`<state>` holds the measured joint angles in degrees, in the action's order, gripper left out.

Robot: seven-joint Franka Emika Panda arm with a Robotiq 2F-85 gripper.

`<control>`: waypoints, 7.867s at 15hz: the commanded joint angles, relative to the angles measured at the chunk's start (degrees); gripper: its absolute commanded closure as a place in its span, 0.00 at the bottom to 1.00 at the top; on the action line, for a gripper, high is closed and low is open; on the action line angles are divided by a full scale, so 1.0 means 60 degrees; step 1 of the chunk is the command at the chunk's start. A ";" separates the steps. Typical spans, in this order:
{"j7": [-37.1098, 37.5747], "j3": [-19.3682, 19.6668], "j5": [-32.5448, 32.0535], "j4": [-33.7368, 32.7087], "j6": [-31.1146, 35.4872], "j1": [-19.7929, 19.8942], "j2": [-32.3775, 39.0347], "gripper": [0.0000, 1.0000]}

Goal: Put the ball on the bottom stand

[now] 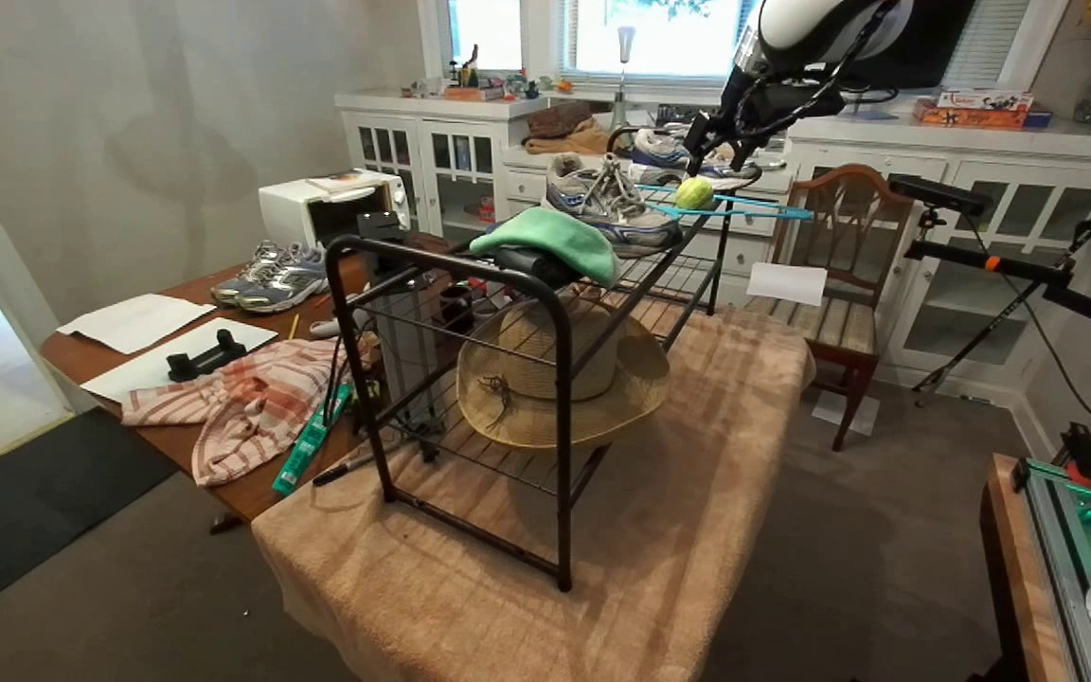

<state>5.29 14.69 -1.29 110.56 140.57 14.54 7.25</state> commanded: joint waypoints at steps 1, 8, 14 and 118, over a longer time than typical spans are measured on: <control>-0.0155 -0.0015 0.0315 -0.0254 -0.0106 0.0081 0.0181 0.00; -0.0349 -0.0055 0.0633 -0.0463 -0.0150 0.0159 0.0441 0.00; -0.0691 -0.0107 0.1101 -0.0617 -0.0078 0.0219 0.0824 0.00; -0.1607 0.5021 -0.0290 0.4859 0.5319 -0.5526 0.1201 0.00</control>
<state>-6.11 34.86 0.82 136.81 179.22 -9.35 18.79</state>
